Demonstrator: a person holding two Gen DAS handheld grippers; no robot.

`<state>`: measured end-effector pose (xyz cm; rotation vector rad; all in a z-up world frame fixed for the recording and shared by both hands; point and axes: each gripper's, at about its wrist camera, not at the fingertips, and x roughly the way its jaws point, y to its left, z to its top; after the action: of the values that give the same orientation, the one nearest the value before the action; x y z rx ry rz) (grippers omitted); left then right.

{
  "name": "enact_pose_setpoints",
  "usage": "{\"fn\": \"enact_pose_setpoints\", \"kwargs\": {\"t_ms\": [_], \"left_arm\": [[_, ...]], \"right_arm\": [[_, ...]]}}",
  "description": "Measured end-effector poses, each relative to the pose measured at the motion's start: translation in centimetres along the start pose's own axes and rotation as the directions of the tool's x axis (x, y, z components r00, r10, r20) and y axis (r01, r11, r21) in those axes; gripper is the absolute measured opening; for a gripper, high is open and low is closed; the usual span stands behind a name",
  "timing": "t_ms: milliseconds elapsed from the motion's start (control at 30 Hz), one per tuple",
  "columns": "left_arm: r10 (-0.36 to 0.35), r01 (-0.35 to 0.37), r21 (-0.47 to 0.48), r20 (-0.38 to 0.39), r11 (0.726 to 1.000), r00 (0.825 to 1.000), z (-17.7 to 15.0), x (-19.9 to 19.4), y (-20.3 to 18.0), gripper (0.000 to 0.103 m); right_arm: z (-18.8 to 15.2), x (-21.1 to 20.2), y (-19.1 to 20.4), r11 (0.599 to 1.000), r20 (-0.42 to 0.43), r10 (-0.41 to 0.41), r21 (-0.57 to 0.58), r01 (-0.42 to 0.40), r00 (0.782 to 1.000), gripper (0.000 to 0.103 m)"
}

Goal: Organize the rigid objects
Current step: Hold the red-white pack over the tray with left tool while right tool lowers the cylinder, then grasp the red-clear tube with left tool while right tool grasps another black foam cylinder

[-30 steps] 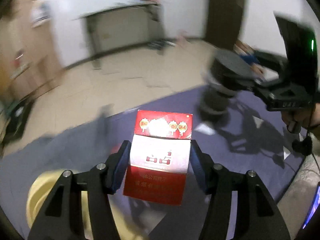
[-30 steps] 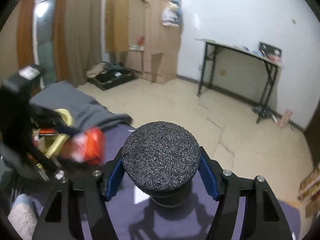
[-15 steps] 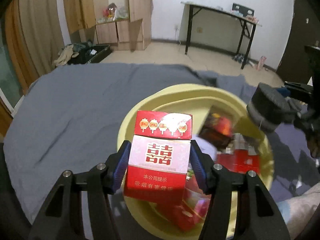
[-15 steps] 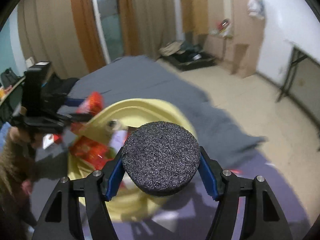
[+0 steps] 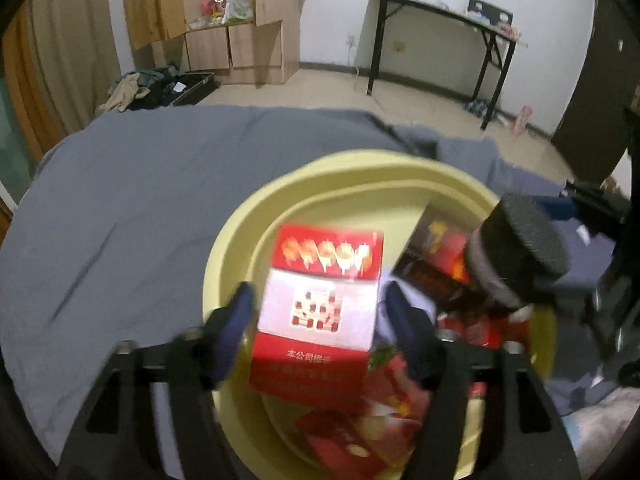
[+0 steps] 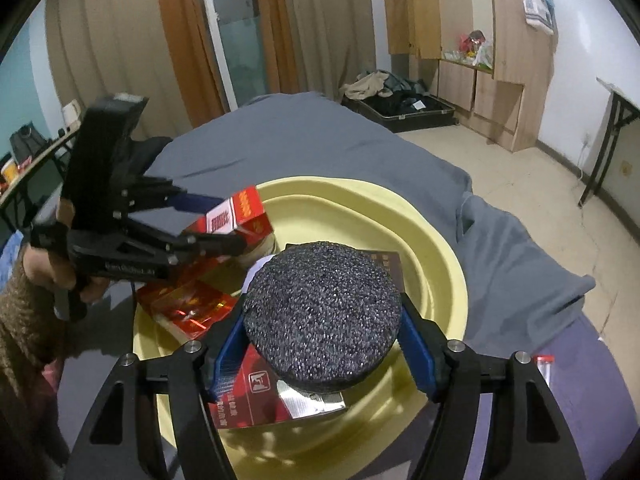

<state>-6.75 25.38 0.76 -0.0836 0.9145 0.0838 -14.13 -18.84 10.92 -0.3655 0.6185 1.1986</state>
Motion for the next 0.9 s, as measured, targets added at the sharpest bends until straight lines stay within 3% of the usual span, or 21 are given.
{"fn": "enact_pose_setpoints", "kwargs": {"t_ms": [67,167,267,333,367,467,600,700,767,900], "left_arm": [[-0.012,0.013,-0.023,0.026,1.0,1.0,0.5,-1.2,-0.3,0.103],[-0.022,0.027,-0.033,0.139,0.999,0.99,0.9,-4.3,-2.1,0.103],[-0.079,0.077,0.018,0.127,0.997,0.989,1.8,-5.4,-5.7,0.103],[-0.129,0.124,0.052,0.109,0.991,0.986,3.0,-5.6,-8.6,0.103],[-0.166,0.16,0.073,0.098,0.984,0.981,3.8,-5.6,-10.4,0.103],[-0.246,0.238,0.131,0.042,0.962,0.968,6.3,-4.5,-15.5,0.103],[-0.24,0.258,0.13,-0.139,0.957,0.961,8.4,0.8,-21.4,0.103],[-0.266,0.277,0.004,-0.271,0.961,0.925,9.0,5.2,-24.2,0.102],[-0.255,0.251,-0.056,-0.322,0.966,0.912,9.2,7.7,-25.2,0.101],[-0.213,0.199,-0.078,-0.388,0.977,0.897,8.8,11.3,-26.3,0.085]], "right_arm": [[-0.1,-1.7,0.2,1.0,0.035,-0.005,0.005,0.005,0.999,0.101],[-0.5,-6.0,-0.5,0.999,0.113,-0.053,0.01,0.052,0.992,0.103],[-2.1,-11.8,-3.0,0.981,0.176,-0.193,0.05,0.187,0.965,0.103],[-4.1,-15.2,-5.1,0.946,0.176,-0.323,0.096,0.31,0.93,0.103],[-5.8,-16.8,-6.5,0.9,0.154,-0.435,0.108,0.423,0.887,0.103],[-10.1,-19.0,-10.3,0.803,0.062,-0.589,0.153,0.576,0.806,0.103],[-14.7,-19.0,-14.6,0.763,-0.057,-0.597,0.266,0.589,0.8,0.103],[-16.2,-18.6,-16.5,0.746,-0.044,-0.608,0.309,0.589,0.793,0.103],[-16.7,-18.0,-17.2,0.74,-0.033,-0.623,0.301,0.602,0.782,0.103],[-17.8,-15.6,-17.4,0.731,-0.061,-0.626,0.3,0.613,0.777,0.103]]}}
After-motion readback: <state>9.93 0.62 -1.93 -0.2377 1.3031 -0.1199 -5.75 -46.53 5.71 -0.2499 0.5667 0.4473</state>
